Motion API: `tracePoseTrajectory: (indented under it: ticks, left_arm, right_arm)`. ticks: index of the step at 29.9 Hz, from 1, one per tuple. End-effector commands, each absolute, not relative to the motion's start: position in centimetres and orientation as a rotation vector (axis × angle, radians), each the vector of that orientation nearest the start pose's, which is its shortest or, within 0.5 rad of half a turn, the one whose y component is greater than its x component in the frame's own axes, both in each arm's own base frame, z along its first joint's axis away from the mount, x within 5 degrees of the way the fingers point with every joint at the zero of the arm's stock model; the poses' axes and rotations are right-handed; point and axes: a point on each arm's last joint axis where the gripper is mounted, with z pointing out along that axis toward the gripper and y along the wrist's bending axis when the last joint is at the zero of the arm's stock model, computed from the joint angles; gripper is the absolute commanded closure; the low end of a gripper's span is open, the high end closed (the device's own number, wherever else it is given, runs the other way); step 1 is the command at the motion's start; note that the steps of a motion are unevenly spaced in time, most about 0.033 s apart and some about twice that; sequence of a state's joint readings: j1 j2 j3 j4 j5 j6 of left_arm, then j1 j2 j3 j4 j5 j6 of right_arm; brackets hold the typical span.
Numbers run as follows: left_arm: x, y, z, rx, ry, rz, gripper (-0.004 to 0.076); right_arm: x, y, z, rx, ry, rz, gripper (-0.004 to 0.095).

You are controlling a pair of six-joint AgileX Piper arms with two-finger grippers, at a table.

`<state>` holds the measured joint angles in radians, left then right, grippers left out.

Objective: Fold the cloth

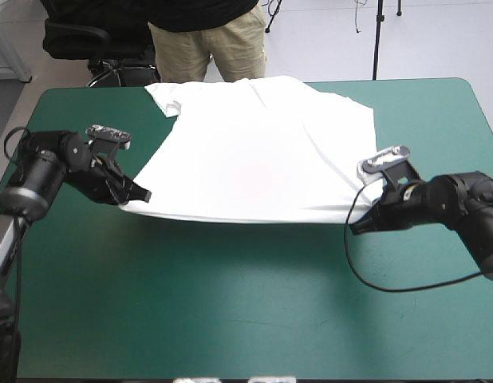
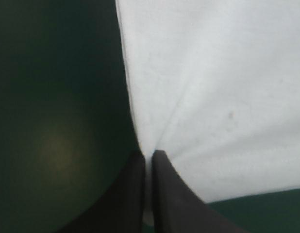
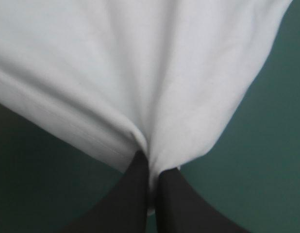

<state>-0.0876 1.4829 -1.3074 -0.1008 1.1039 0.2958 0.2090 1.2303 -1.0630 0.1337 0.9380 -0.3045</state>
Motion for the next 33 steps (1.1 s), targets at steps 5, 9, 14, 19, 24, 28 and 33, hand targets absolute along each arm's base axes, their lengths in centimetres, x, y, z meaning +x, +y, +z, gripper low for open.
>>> tracePoseTrajectory:
  ticks: [5, 9, 14, 19, 24, 28, 33]
  left_arm:
    - [23.1, -2.7, 33.7, 0.457, 2.645, -0.052, 0.0741]
    - [20.3, -2.3, 32.8, 0.451, 2.709, -0.036, 0.0741]
    - [17.3, -2.1, 31.9, 0.435, 2.755, -0.052, 0.0741]
    - [14.9, -1.9, 31.3, 0.429, 2.784, -0.058, 0.0741]
    - [14.0, -1.8, 30.3, 0.417, 2.808, -0.068, 0.0741]
    - [14.1, -1.9, 29.1, 0.415, 2.834, -0.081, 0.0741]
    - [14.4, -2.0, 28.7, 0.415, 2.828, -0.086, 0.0722]
  right_arm:
    - [17.5, 5.4, 31.2, -0.605, 2.616, 0.258, 0.0925]
    - [14.8, 5.1, 30.4, -0.6, 2.685, 0.317, 0.0924]
    - [11.9, 4.8, 29.7, -0.591, 2.738, 0.37, 0.0924]
    - [10.7, 5.5, 27.9, -0.563, 2.781, 0.524, 0.0924]
    - [10.6, 5.5, 25.8, -0.501, 2.804, 0.538, 0.0915]
    - [10.9, 5.4, 25.4, -0.476, 2.783, 0.523, 0.0914]
    - [11.4, 5.4, 25.5, -0.483, 2.725, 0.502, 0.0816]
